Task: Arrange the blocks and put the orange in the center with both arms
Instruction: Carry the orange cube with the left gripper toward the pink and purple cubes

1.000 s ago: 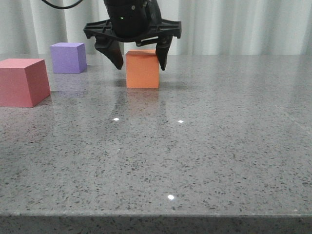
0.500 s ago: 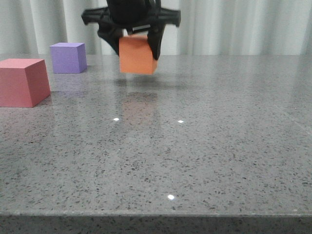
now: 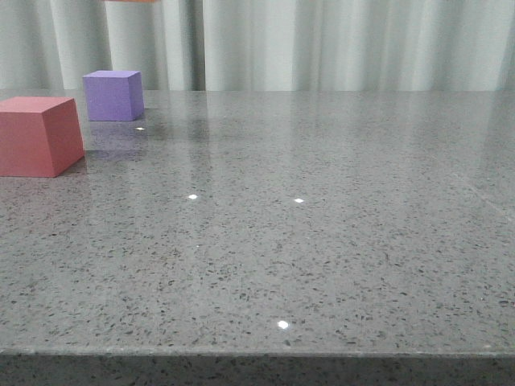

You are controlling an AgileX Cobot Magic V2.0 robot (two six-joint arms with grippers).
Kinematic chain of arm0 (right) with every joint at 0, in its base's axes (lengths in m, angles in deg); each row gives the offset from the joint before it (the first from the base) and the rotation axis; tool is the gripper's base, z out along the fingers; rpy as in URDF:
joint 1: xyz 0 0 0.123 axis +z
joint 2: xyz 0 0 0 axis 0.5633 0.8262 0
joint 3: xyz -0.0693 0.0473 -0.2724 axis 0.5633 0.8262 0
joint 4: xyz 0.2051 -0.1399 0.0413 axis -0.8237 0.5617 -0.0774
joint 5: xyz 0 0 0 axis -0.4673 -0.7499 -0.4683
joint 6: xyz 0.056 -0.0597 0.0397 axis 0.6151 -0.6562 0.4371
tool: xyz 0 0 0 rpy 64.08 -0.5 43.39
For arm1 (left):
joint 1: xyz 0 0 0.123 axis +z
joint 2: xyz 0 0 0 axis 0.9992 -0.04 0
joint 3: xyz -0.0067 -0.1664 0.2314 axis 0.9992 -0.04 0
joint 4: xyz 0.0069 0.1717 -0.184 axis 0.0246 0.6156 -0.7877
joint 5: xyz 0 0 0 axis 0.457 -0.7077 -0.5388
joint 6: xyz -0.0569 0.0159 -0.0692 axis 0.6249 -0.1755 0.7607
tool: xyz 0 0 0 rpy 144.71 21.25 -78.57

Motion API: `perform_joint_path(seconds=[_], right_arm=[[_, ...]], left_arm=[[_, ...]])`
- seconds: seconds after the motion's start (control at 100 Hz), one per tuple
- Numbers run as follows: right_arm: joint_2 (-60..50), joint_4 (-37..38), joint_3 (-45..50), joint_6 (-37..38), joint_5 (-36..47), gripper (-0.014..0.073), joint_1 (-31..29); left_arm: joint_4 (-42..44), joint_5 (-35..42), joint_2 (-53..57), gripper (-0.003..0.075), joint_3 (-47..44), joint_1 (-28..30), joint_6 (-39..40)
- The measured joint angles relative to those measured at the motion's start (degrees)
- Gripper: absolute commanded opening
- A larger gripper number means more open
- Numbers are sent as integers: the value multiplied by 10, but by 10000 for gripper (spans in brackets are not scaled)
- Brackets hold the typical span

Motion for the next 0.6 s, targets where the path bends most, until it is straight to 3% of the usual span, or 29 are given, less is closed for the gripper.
perform_joint_path(seconds=[0.32,0.6], right_arm=[[0,0,0,0,0,-67,0],[0,0,0,0,0,-67,0]], left_arm=[[-71,38,38,428,-118,88,-53],[-88,118,38,428,-206,106,-64]])
